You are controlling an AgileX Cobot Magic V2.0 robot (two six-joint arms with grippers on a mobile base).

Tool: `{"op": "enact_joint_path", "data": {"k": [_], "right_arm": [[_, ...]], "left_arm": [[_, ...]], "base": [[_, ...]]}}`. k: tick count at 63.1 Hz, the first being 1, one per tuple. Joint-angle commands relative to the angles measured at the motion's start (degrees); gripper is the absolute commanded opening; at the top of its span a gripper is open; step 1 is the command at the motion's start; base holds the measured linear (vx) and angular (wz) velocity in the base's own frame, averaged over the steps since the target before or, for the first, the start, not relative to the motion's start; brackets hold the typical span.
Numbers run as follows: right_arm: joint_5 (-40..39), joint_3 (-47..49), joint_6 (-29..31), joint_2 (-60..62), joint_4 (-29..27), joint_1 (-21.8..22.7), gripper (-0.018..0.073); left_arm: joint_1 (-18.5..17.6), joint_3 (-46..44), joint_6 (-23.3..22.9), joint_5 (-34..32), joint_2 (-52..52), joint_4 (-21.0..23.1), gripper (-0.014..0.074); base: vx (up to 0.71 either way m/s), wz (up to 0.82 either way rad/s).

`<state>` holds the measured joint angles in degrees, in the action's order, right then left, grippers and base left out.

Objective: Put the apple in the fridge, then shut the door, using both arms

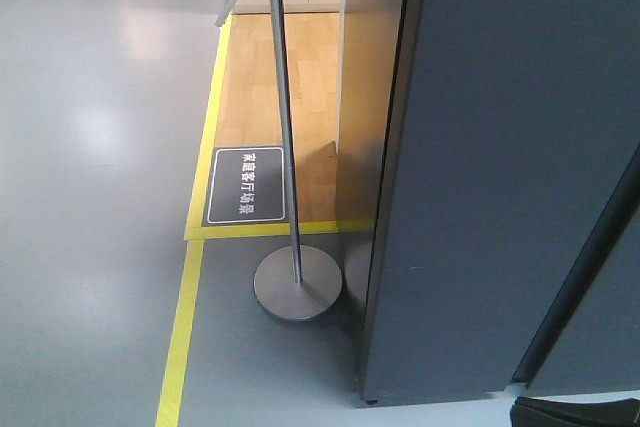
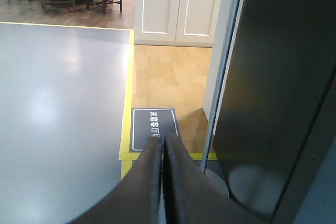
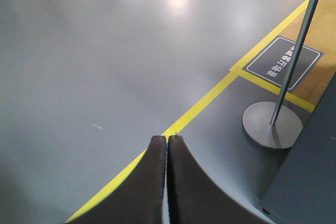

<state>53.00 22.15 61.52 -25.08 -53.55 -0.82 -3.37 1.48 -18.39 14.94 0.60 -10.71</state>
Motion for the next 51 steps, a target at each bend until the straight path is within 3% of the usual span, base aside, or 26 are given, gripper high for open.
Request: {"op": "enact_joint_path", "data": {"k": [1,14,22,37,44,51], "right_arm": [[-1.2,1.36,0.26,-0.47,-2.4,0.15,-0.0006],[-1.44,1.36,0.26,0.53,3.37,0.09,-0.0006],[-5.07,1.36,0.26,2.85,8.95,-2.34,-0.0006],[-23.31,0.99,-0.31,7.03,14.5,-9.33,-0.0006],[-33.81,-3.05,-0.31,9.93,21.38,-10.33,-0.0006],[-44.69,-11.08,-0.31,13.82,31.76,-10.33,-0.0006]], "left_arm": [[0.08,1.61,-0.1,-4.33,0.35,-0.11,-0.0008],[0.08,1.61,-0.1,-4.33,0.35,-0.11,-0.0008],[0.08,1.61,-0.1,-4.33,0.35,-0.11,-0.0008],[0.08,1.61,-0.1,-4.33,0.35,-0.11,-0.0008],[0.08,1.61,-0.1,-4.33,0.35,-0.11,-0.0008],[0.08,1.61,-0.1,-4.33,0.35,-0.11,-0.0008]], "base": [[0.0,0.0],[0.0,0.0],[0.0,0.0],[0.0,0.0],[0.0,0.0],[0.0,0.0]]}}
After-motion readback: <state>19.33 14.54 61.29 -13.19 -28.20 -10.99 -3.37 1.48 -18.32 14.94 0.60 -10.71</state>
